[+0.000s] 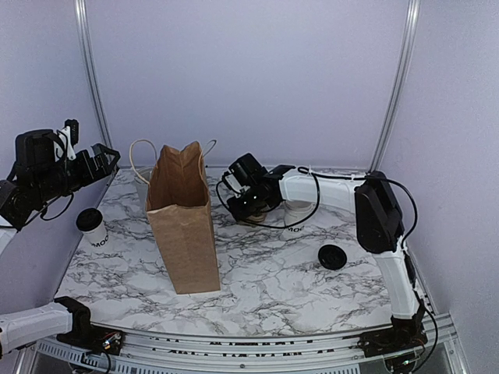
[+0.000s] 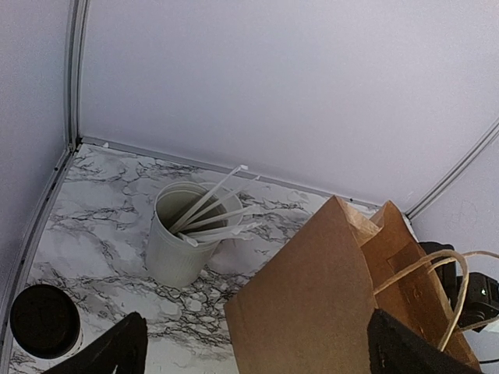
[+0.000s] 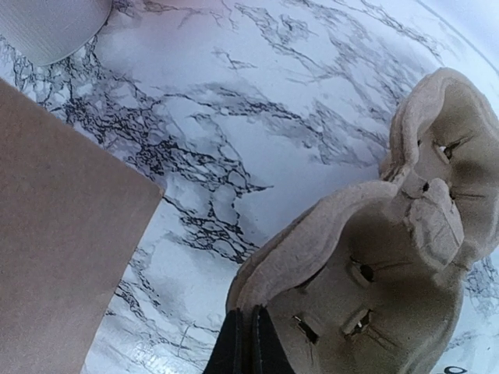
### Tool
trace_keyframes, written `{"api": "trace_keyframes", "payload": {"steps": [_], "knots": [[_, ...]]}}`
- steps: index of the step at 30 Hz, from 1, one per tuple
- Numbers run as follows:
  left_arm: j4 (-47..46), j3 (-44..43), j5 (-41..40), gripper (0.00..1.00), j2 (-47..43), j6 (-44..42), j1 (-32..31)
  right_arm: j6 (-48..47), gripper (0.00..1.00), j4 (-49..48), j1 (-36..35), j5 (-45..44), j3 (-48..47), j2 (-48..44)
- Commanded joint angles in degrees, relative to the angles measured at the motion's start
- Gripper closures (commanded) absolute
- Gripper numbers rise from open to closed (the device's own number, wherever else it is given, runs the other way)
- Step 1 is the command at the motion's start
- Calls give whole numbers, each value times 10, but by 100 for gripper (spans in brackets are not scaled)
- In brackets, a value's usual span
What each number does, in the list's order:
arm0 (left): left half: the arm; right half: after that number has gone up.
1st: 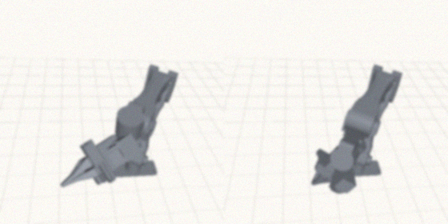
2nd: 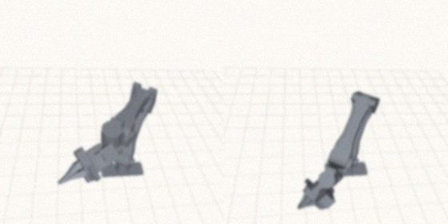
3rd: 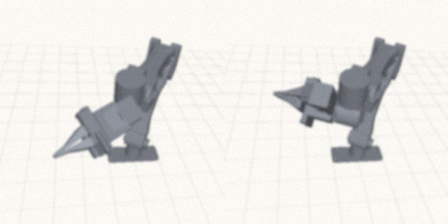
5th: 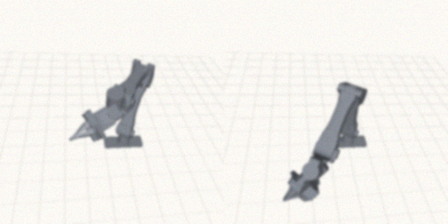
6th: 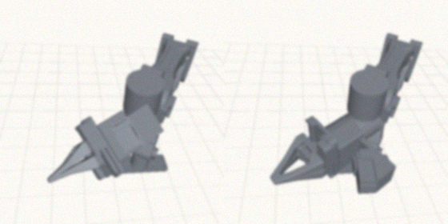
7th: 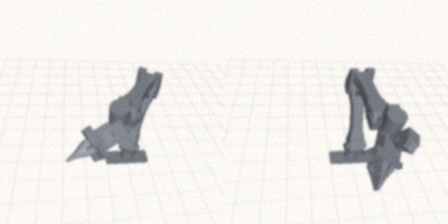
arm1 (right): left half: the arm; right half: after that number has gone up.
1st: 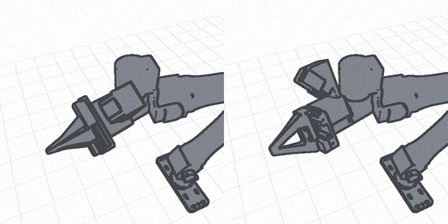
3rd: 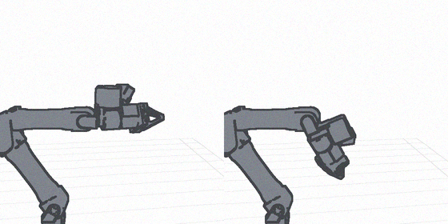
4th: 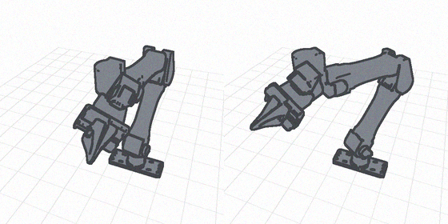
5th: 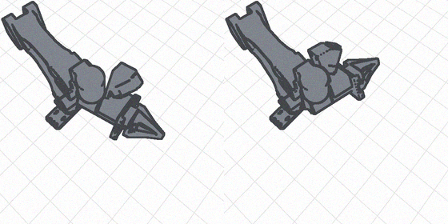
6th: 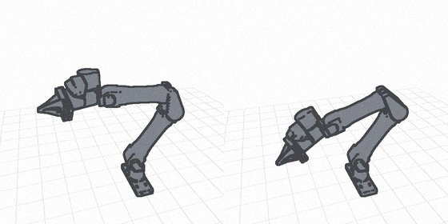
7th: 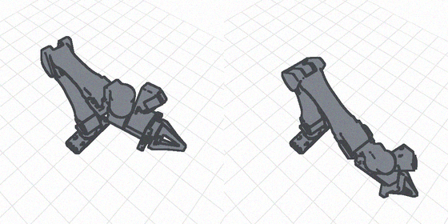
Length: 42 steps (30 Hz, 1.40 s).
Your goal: Pack the takeout coffee
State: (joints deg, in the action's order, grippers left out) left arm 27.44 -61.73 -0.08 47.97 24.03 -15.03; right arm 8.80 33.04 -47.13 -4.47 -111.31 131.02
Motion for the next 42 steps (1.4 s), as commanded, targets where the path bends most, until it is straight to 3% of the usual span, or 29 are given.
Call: {"api": "trace_keyframes", "payload": {"steps": [1,10,17,36,42], "knots": [[-8,7,2,1,0,-3,2,-20,100,-24,-33,-66,10,-35],[-7,11,2,1,-2,-4,2,-52,100,-100,-50,-104,86,-88],[-8,14,2,1,1,-4,1,-64,97,-141,-51,-67,150,-122],[-9,22,5,1,5,-2,1,-65,98,-187,-50,-36,214,-145],[-9,22,7,1,4,-3,1,-23,96,-181,-36,16,207,-140]]}}
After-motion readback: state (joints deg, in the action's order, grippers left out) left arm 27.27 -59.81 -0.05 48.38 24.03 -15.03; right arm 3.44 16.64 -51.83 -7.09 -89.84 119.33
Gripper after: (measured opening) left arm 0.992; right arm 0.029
